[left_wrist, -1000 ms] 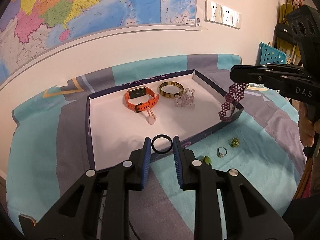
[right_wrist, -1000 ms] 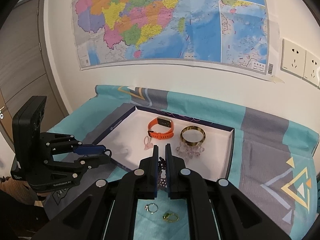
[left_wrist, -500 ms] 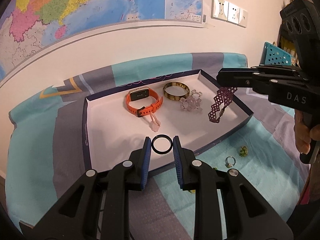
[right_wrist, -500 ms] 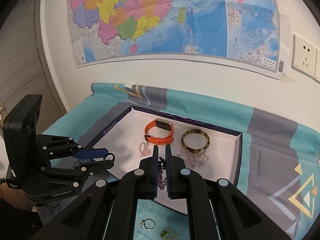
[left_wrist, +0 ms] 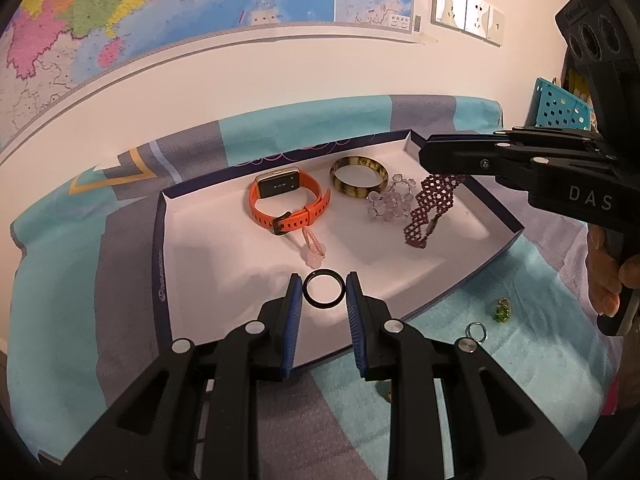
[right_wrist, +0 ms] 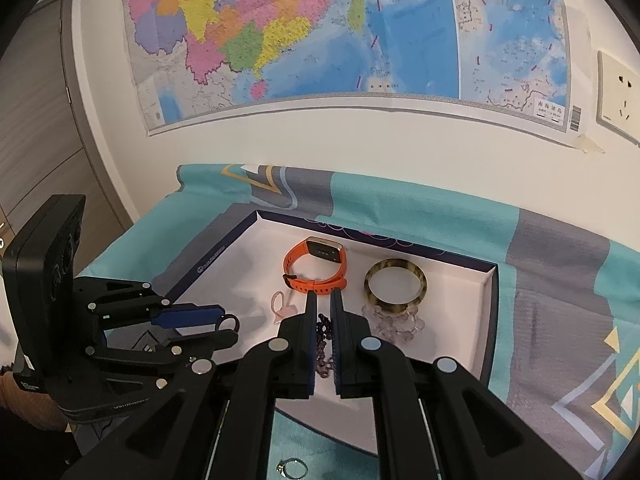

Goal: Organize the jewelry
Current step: 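Carry black ring with left gripper while right gripper carries maroon bracelet into box, then open left gripper releasing black ring while right gripper releases maroon bracelet in box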

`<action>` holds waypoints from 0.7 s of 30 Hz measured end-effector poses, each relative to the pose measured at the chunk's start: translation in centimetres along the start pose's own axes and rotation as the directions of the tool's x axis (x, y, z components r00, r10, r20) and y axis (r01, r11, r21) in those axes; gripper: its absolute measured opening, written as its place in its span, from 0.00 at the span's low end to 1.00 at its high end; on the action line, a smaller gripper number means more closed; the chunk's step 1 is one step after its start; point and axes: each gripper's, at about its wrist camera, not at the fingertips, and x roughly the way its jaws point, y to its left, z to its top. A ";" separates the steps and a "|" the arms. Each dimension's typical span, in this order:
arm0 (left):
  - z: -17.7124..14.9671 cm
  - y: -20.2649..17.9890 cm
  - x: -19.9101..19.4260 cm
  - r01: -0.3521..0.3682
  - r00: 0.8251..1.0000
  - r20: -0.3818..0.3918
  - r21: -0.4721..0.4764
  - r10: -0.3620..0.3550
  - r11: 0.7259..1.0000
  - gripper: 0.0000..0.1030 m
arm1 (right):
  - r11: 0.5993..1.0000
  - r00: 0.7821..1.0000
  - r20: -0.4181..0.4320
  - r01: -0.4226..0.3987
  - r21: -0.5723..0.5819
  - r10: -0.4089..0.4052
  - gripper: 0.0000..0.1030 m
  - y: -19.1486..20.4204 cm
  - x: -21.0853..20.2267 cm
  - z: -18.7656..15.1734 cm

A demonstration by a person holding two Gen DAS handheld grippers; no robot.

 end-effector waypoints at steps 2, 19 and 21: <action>0.1 0.1 0.4 0.000 1.000 -0.009 -0.003 0.000 1.000 0.22 | 1.000 1.000 -0.003 -0.005 0.007 0.005 0.05 -0.2 0.4 0.1; 0.2 -0.1 3.0 -0.009 0.998 -0.063 0.002 0.009 1.000 0.22 | 0.999 0.999 -0.037 -0.018 0.034 0.020 0.05 -1.4 2.5 0.1; 0.2 -0.1 3.3 -0.007 0.997 -0.071 -0.001 0.007 1.000 0.22 | 0.999 0.999 -0.045 -0.013 0.036 0.014 0.05 -1.6 2.7 0.0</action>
